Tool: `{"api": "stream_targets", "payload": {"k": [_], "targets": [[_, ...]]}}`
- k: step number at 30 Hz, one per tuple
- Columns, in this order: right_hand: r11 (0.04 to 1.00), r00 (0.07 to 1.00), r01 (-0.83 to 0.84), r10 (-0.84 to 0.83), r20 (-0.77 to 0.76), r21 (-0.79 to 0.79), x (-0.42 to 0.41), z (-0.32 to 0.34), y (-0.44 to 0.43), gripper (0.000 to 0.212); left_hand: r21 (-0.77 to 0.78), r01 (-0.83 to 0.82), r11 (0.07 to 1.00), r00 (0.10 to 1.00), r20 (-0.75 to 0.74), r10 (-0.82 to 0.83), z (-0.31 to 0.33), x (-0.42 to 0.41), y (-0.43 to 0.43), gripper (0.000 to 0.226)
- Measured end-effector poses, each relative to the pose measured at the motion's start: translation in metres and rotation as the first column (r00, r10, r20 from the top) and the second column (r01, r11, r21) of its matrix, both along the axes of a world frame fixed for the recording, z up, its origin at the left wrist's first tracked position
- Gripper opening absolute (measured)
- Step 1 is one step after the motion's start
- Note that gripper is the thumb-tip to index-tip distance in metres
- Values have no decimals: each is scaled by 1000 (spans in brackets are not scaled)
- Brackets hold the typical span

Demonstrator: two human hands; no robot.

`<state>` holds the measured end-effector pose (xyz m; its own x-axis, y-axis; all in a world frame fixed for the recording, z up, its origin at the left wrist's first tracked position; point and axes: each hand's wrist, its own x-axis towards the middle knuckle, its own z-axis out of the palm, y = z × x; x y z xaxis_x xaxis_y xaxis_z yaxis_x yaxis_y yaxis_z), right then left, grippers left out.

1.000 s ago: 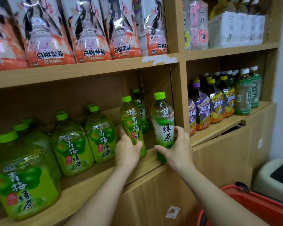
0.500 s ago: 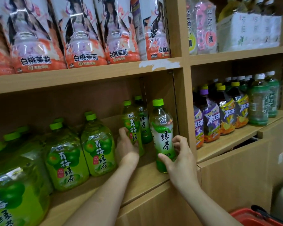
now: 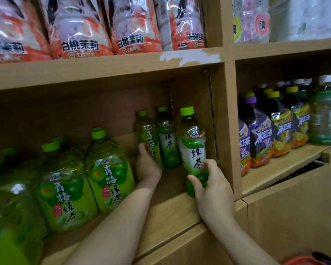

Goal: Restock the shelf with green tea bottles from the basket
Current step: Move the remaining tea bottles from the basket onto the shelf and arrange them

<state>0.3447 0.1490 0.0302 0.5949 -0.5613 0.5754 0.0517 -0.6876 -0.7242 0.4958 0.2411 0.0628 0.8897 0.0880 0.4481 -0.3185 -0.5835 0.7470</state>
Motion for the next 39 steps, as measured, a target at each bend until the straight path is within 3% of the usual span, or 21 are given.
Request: {"api": "stream_targets", "payload": {"k": [3,5,7,9,11,13,17,21,25,29,34,36,39], "targets": [[1000,1000,-6,6,4,-2,-2,1,2,30,-1,75,997,994,-74,-74,7,-19,0,53],[1000,1000,-16,16,14,4,-4,0,2,30,-81,147,986,986,-64,-152,14,-42,-1,53],[1000,999,-29,29,17,-1,-4,-2,1,32,-251,367,896,902,-139,-408,17,-71,-6,44],[999,999,-45,45,4,-3,-6,-3,0,34,-249,483,840,815,-222,-535,13,-90,-13,48],[997,997,-75,75,-1,25,-8,-4,-1,34,-131,468,874,857,-176,-485,5,-90,-20,62],[994,995,-99,100,-5,51,-9,-4,-3,31,-57,402,914,907,-108,-406,-1,-82,-24,61],[991,995,-96,94,26,93,-8,-5,-5,34,-60,335,940,936,-98,-339,-9,-57,-32,60],[983,994,-109,104,43,151,-8,-5,-8,35,-11,167,986,985,-52,-167,-7,-36,-39,65],[969,988,-153,154,10,195,-7,-3,-14,33,45,80,996,996,30,-81,-8,-24,-42,50],[925,970,-228,243,-12,305,-6,3,-20,30,73,82,994,996,41,-85,-5,-25,-41,43],[866,916,-355,398,-54,352,-31,7,-33,20,2,148,989,977,-155,-146,5,-39,-37,58],[850,905,-377,422,-48,368,-61,7,-42,18,-52,209,977,973,-91,-213,8,-64,-30,58],[825,902,-359,426,-63,437,-122,9,-57,16,-86,361,929,932,58,-357,14,-119,-16,34]]}}
